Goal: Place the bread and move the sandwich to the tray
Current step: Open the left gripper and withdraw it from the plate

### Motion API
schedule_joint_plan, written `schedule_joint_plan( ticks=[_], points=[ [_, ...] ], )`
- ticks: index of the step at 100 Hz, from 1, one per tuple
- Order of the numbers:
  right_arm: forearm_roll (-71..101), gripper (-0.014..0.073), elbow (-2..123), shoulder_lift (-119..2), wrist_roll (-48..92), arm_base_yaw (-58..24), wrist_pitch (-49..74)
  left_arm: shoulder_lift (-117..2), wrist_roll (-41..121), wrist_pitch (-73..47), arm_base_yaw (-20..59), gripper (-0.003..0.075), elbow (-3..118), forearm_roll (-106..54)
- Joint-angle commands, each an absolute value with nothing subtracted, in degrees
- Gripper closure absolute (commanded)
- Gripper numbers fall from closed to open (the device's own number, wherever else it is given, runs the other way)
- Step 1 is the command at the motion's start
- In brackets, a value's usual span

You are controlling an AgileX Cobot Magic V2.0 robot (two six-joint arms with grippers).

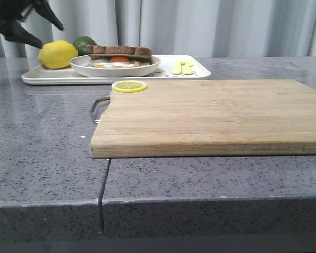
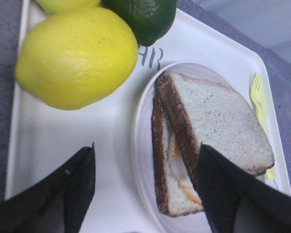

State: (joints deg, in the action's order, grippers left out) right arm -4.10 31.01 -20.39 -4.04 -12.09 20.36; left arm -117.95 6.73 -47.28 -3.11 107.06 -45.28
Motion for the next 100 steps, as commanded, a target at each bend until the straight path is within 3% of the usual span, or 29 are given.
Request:
schedule_joint_plan(
  ticks=[1, 45, 65, 87, 100],
  points=[
    [-4.9, 0.0148, 32.4, -20.8, -3.8, -11.7, 15.6, -110.9, 8.3, -48.2, -4.4, 0.0299, 108.9, -44.7],
    [-4.9, 0.0148, 32.4, -20.8, -3.8, -11.7, 15.5, -88.2, 14.8, -45.2, -5.3, 0.0300, 104.8, -35.8],
    [-4.9, 0.0148, 32.4, -20.8, -3.8, -11.7, 15.5, -72.5, 19.1, -34.0, -3.5, 0.0300, 85.9, -36.1],
    [-4.9, 0.0148, 32.4, -20.8, -3.8, -11.7, 15.4, -52.3, 22.2, -10.5, 2.4, 0.0300, 61.8, -36.1],
    [-4.9, 0.0148, 32.4, -20.8, -3.8, -11.7, 15.5, -41.6, 22.2, -6.9, 5.2, 0.0300, 51.2, -36.1]
  ],
)
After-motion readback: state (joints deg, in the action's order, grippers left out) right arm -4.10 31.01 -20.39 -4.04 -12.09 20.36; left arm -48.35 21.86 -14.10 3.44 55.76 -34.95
